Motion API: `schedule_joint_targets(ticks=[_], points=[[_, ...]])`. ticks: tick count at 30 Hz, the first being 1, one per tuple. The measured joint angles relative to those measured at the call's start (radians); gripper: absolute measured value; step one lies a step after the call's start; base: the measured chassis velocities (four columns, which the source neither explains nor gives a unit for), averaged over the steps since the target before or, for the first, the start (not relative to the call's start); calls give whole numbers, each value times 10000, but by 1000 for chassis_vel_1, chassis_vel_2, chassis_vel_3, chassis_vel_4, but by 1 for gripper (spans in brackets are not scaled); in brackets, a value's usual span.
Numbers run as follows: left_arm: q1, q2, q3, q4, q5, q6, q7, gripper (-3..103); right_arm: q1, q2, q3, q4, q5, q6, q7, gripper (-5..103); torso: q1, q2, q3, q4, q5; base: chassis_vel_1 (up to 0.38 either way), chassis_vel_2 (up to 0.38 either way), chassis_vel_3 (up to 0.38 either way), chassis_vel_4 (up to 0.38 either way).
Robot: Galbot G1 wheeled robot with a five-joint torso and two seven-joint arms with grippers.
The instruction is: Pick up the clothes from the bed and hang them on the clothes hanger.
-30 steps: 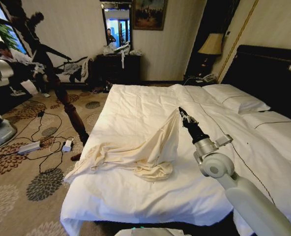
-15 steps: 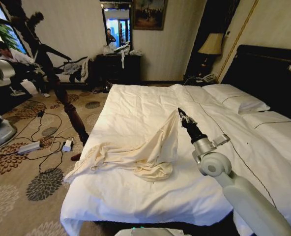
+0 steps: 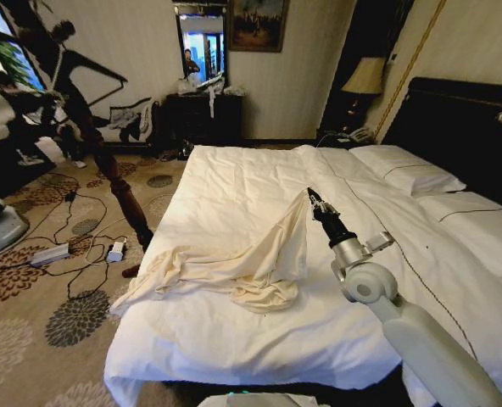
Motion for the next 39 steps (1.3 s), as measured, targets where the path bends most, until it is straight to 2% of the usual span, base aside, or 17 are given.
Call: schedule_joint_targets(ticks=[1, 3, 6, 7, 8, 9, 11, 12, 15, 16, 21, 27, 30, 33, 34, 36, 39], points=[[543, 382, -234, -839, -384, -231, 415, 18, -22, 6, 16, -3, 4, 23, -27, 0, -1, -1, 0, 0, 1, 0, 0, 0, 0], [919, 583, -442, -1298, -509, -371, 677, 18, -24, 6, 17, -14, 15, 46, -68, 0, 0, -1, 0, 0, 1, 0, 0, 0, 0], [2644, 1220, -1101, -2775, -952, -1031, 1812, 18, 3, 6, 27, -14, 74, 89, -126, 0, -4, 1, -1, 6, 3, 0, 0, 0, 0], [3692, 1418, -1457, -3409, -1255, -1427, 2589, 18, 56, -16, 53, 44, 127, 52, -12, 0, -3, 2, -2, 1, -3, 0, 0, 0, 0], [3692, 1418, -1457, -3409, -1255, -1427, 2589, 18, 56, -16, 53, 44, 127, 52, -12, 0, -3, 2, -2, 1, -3, 0, 0, 0, 0], [4252, 1485, -1665, -3672, -1428, -1608, 3216, 18, 84, -48, 78, 92, 133, -39, 135, 0, -2, 2, -2, 0, 0, 0, 0, 0, 0], [5520, 1526, -1971, -4042, -1472, -1971, 5335, 18, 149, -219, 161, 299, 191, -609, 899, 0, -2, 0, 0, 1, 0, 0, 0, 0, 0], [5520, 1526, -1971, -4042, -1472, -1971, 5335, 18, 149, -219, 161, 299, 191, -609, 899, 0, -2, 0, 0, 1, 0, 0, 0, 0, 0], [6591, 1333, -1925, -4146, -589, -2067, 7166, 18, 214, -510, 332, 653, 465, -1266, 1906, 0, -2, 1, -1, -1, -3, 0, 0, 0, 0], [6816, 1257, -1858, -4185, -388, -2028, 7435, 18, 231, -621, 389, 739, 523, -1397, 2168, 0, -2, 1, -1, 1, -3, 0, 0, 0, 0], [7491, 920, -1665, -4494, 72, -1867, 7871, 18, 286, -973, 482, 913, 584, -1491, 2473, 0, -1, 0, 0, -3, 2, 0, 0, 0, 0], [8042, 685, -1755, -4842, 161, -1806, 7656, 18, 377, -1045, 476, 1127, 764, -1310, 2093, 0, -1, 0, 0, 5, 2, 0, 0, 0, 0], [8352, 499, -1776, -5036, 179, -1793, 7185, 18, 428, -1054, 422, 1317, 916, -1226, 1820, 0, -1, 0, 0, 4, 1, 0, 0, 0, 0], [8603, 111, -1730, -5175, 184, -1782, 6425, 18, 446, -1063, 327, 1458, 946, -1009, 1328, 0, -1, 0, 0, 2, 2, 0, 0, 0, 0], [8603, 111, -1730, -5175, 184, -1782, 6425, 18, 446, -1063, 327, 1458, 946, -1009, 1328, 0, -1, 0, 0, 2, 2, 0, 0, 0, 0], [8961, -619, -1633, -5284, 184, -1826, 5182, 18, 379, -1058, 211, 1581, 917, -757, 862, 0, 0, -1, 0, -1, -1, 0, 0, 0, 0], [9190, -952, -1602, -5329, 187, -1889, 4712, 18, 298, -1019, 160, 1632, 868, -644, 701, 0, 0, -1, 0, -3, -1, 0, 0, 0, 0]])
